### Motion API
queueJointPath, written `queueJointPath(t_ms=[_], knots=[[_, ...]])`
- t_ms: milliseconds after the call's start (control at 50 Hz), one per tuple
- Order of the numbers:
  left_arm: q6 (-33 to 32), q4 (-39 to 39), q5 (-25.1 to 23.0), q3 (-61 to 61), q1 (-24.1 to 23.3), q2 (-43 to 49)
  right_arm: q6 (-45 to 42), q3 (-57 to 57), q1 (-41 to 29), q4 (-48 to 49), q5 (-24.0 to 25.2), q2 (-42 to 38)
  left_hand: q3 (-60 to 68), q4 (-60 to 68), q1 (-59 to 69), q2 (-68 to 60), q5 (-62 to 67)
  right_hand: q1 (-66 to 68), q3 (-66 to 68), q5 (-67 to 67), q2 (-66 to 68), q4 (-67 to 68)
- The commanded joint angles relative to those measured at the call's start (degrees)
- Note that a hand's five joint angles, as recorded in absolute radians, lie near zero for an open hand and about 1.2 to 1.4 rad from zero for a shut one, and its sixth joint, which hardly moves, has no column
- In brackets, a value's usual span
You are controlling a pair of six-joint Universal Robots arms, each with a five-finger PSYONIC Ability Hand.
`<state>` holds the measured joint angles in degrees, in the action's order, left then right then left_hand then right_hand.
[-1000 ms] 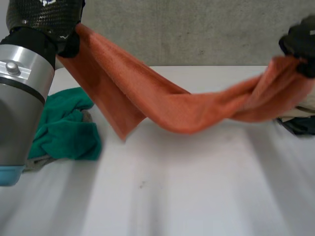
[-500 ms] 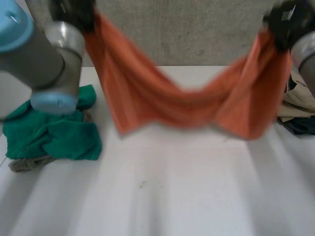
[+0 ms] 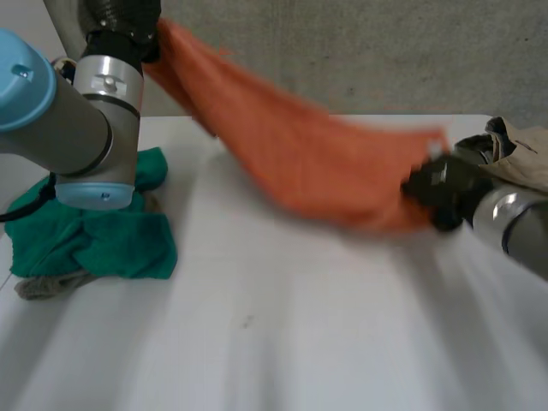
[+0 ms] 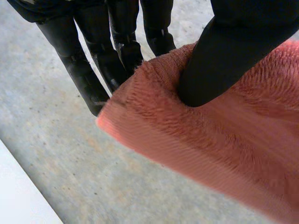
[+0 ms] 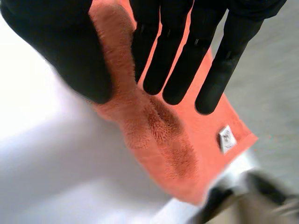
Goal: Fold the laundry.
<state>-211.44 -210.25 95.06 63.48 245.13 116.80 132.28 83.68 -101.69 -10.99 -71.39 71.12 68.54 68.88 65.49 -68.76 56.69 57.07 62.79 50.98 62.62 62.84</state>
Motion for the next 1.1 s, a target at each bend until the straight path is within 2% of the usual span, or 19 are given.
queueJointPath(t_ms=[20, 80, 160, 200, 340, 440, 460, 540, 620, 740, 780, 800, 820, 880, 900, 960, 980, 1040, 1100], knots=[[0.0, 0.9, -0.1, 0.9, -0.9, -0.3, -14.9, -1.2, 0.2, -14.0, -2.1, 1.2, 11.5, 11.1, 14.5, -11.2, 13.3, -47.1, -52.8, -51.0, -52.6, -52.8], [0.0, 1.5, -0.9, 0.8, -1.7, -0.4, -7.9, -6.0, 0.4, -9.4, -3.8, 1.1, 11.5, 11.1, 14.5, -11.2, 13.3, -47.1, -52.8, -51.0, -52.6, -52.8], [0.0, 3.1, -2.8, 0.9, -3.1, -1.6, -0.8, -10.1, 0.7, -6.8, -2.7, 0.2, 11.5, 11.1, 14.5, -11.2, 13.3, -47.1, -52.8, -51.0, -52.6, -52.8], [0.0, 3.7, -3.2, 0.9, -3.7, -2.4, 1.0, -11.3, 0.7, -6.2, -2.4, -0.4, 11.5, 11.1, 14.5, -11.2, 13.3, -47.1, -52.8, -51.0, -52.6, -52.8], [0.0, 5.3, -3.7, 1.2, -6.9, -6.3, 2.5, -21.7, -0.6, -2.6, -1.2, -11.0, 11.5, 11.1, 14.5, -11.2, 13.3, -47.1, -52.8, -51.0, -52.6, -52.8], [0.0, 6.3, -3.9, 2.6, -9.2, -11.3, 3.0, -28.1, -2.5, -0.9, 6.2, -18.6, 11.5, 11.1, 14.5, -11.2, 13.3, -47.1, -52.8, -51.0, -52.6, -52.8], [0.0, 6.6, -4.4, 3.0, -9.8, -13.1, 3.7, -29.9, -3.0, -0.7, 9.5, -20.9, 11.5, 11.1, 14.5, -11.2, 13.3, -47.1, -52.8, -51.0, -52.6, -52.8], [0.0, 7.3, -5.9, 4.4, -11.6, -17.6, 8.8, -33.9, -4.5, -0.4, 15.1, -26.4, 11.5, 11.1, 14.5, -11.2, 13.3, -47.1, -52.8, -51.0, -52.6, -52.8], [0.1, 7.8, -7.0, 5.2, -12.6, -21.2, 14.2, -38.1, -8.3, -0.2, 17.3, -32.1, 11.5, 11.1, 14.5, -11.2, 13.3, -47.1, -52.8, -51.0, -52.6, -52.8], [0.1, 8.4, -7.0, 6.9, -12.7, -23.5, 16.9, -43.2, -11.2, 0.1, 17.2, -40.1, 11.5, 11.1, 14.5, -11.2, 13.3, -47.1, -52.8, -51.0, -52.6, -52.8], [0.1, 8.6, -7.0, 7.8, -12.7, -24.3, 16.8, -43.9, -11.6, -0.3, 17.2, -42.0, 11.5, 11.1, 14.5, -11.2, 13.3, -28.1, -33.8, -32.0, -33.6, -33.9], [0.1, 8.7, -7.0, 8.0, -12.7, -24.3, 16.5, -44.2, -11.7, 0.0, 16.5, -42.4, 11.5, 11.1, 14.5, -11.2, 13.3, -11.5, -17.2, -15.4, -17.0, -17.3], [0.0, 8.7, -6.9, 8.6, -12.5, -24.5, 16.6, -45.0, -11.6, 0.9, 15.2, -42.4, 11.5, 11.1, 14.5, -11.2, 13.3, 22.6, 16.9, 18.7, 17.0, 16.8], [-0.1, 8.8, -6.7, 9.4, -12.1, -24.3, 17.3, -46.3, -11.5, 4.1, 8.8, -40.5, 11.5, 11.1, 14.5, -11.2, 13.3, 22.9, 17.2, 19.0, 17.4, 17.2], [-0.2, 9.2, -6.6, 9.9, -11.5, -24.3, 17.2, -46.1, -11.2, 6.8, 2.3, -36.6, 11.5, 11.1, 14.5, -11.2, 13.3, 22.9, 17.2, 19.0, 17.4, 17.2], [-0.2, 10.4, -6.2, 10.9, -9.0, -24.3, 16.6, -43.1, -10.1, 10.6, -4.4, -29.3, 11.5, 11.1, 14.5, -11.2, 13.3, 22.9, 17.2, 19.0, 17.4, 17.2], [-0.1, 11.7, -5.9, 11.6, -6.3, -24.3, 16.4, -40.1, -8.3, 12.3, -5.8, -24.5, 11.5, 11.1, 14.5, -11.2, 13.3, 22.9, 17.2, 19.0, 17.4, 17.2], [0.0, 13.8, -5.6, 12.5, -2.5, -23.7, 15.9, -34.7, -4.2, 13.4, -3.7, -17.5, 11.5, 11.1, 14.5, -11.2, 13.3, 22.9, 17.2, 19.0, 17.4, 17.2], [0.1, 16.0, -5.4, 14.4, 0.6, -22.9, 15.4, -27.4, 0.3, 12.3, 2.0, -6.9, 11.5, 11.1, 14.5, -11.2, 13.3, 22.9, 17.2, 19.0, 17.4, 17.2]])
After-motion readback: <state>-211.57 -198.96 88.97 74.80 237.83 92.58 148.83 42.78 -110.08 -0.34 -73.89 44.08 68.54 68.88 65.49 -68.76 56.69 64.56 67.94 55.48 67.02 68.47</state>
